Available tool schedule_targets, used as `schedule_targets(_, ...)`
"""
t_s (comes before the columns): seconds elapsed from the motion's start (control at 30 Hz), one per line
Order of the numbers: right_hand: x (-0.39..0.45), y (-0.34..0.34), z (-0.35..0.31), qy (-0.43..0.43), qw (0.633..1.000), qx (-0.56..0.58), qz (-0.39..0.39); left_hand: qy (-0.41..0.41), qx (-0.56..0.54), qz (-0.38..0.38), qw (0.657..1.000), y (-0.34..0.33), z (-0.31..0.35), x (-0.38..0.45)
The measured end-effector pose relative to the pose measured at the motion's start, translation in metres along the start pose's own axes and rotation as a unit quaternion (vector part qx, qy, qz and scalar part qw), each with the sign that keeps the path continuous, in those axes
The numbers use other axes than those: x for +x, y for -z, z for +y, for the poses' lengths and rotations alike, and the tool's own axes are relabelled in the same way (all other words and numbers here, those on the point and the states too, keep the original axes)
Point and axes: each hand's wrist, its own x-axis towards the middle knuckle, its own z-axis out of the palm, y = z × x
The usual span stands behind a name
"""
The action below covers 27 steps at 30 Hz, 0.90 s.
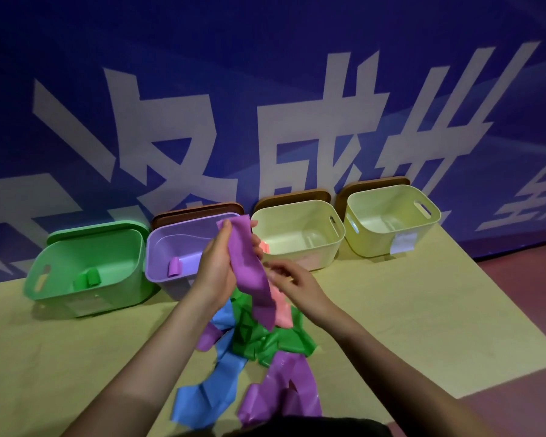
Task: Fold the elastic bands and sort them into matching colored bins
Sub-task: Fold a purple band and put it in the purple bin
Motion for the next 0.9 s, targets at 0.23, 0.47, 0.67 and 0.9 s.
schedule_targets(0.23, 0.015, 0.020, -0.052, 0.065, 0.997, 0.016, 0.040, 0.063, 0.067, -0.028, 0.995, 0.001, -0.018, -0.008)
schedule_targets(0.47, 0.019, 0.022, -0.057, 0.067, 0.995, 0.005, 0.070, 0.132, 0.084, -0.104, 0.982, 0.001, -0.016, -0.012)
schedule_targets(0.67, 0.020, 0.024, -0.065, 0.062, 0.986, 0.061, 0.139, 0.018, 0.131, -0.039, 0.990, 0.000, -0.024, -0.012)
schedule_targets(0.9, 0.014, 0.034, -0.067, 0.106, 0.988, 0.066, 0.089, -0.044, 0.151, 0.007, 0.987, -0.003, -0.024, -0.011)
